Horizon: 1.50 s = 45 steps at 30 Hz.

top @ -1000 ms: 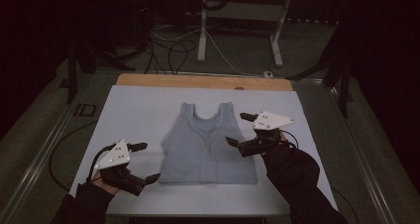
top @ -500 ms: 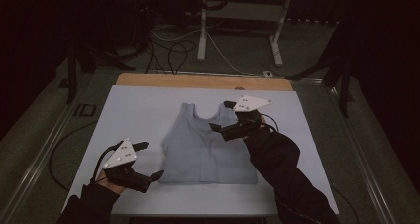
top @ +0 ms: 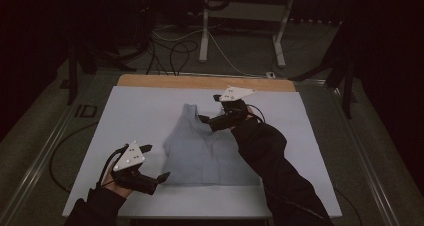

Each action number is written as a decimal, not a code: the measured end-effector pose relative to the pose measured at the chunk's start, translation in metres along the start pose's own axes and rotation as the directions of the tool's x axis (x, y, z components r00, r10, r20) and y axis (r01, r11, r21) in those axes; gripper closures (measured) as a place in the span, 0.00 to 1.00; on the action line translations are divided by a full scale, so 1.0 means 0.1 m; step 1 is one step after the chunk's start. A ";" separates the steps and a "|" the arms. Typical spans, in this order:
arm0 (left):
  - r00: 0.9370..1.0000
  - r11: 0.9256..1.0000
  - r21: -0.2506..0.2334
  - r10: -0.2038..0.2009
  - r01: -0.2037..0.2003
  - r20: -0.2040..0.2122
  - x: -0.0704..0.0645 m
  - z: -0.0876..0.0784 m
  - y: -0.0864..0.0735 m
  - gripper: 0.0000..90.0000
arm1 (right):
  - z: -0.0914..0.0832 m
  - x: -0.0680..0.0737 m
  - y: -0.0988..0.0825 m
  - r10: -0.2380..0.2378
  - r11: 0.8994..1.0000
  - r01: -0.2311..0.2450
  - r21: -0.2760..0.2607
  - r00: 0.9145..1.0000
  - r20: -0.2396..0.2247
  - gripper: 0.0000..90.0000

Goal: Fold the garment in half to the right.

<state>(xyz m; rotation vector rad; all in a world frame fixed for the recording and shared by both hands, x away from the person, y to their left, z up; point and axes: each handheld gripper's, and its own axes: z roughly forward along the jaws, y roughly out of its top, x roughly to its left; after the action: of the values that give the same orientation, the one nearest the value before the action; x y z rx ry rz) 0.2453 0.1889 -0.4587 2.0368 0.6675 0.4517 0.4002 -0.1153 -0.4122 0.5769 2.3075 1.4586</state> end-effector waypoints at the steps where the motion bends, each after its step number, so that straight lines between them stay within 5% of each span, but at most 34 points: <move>1: 1.000 1.000 0.009 0.005 -0.005 0.005 -0.01 0.01 -0.01 0.01 | 0.03 -0.01 0.01 -0.008 1.000 0.008 0.000 1.000 -0.006 0.10; 6: 0.999 0.999 0.032 -0.007 0.006 0.037 -0.04 0.05 -0.06 0.01 | 0.19 -0.03 0.03 0.006 1.000 -0.006 0.007 1.000 -0.021 0.11; 13: 0.996 0.989 0.138 -0.062 0.053 0.066 -0.05 0.14 -0.14 0.01 | 0.43 -0.06 0.04 0.016 0.999 -0.015 0.039 1.000 -0.025 0.11; 22: 0.994 0.987 0.155 -0.056 0.041 0.094 -0.03 0.22 -0.24 0.01 | 0.73 -0.13 -0.03 0.051 0.995 -0.048 0.086 0.998 -0.027 0.11; 30: 0.994 0.975 0.222 -0.050 0.028 0.097 -0.02 0.35 -0.33 0.03 | 0.93 -0.12 -0.09 0.038 0.992 -0.034 0.124 0.999 -0.028 0.11; 35: 0.995 0.963 0.266 -0.064 0.042 0.072 0.01 0.45 -0.36 0.11 | 1.02 -0.14 -0.09 0.034 0.988 -0.029 0.149 0.999 -0.029 0.11; 38: 0.998 0.958 0.287 -0.038 0.021 0.051 0.00 0.51 -0.37 0.18 | 1.06 -0.17 -0.09 0.058 0.988 -0.052 0.147 0.998 -0.032 0.11; 45: 0.997 0.944 0.329 -0.036 0.013 0.063 0.00 0.61 -0.40 0.25 | 1.16 -0.21 -0.12 0.050 0.982 -0.047 0.183 0.999 -0.014 0.11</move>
<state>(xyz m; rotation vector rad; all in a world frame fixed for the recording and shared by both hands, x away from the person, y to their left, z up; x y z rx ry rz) 0.2680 0.1662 -0.5238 2.3432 0.7659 0.2669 0.4739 -0.0414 -0.4688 0.6768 2.4750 1.2858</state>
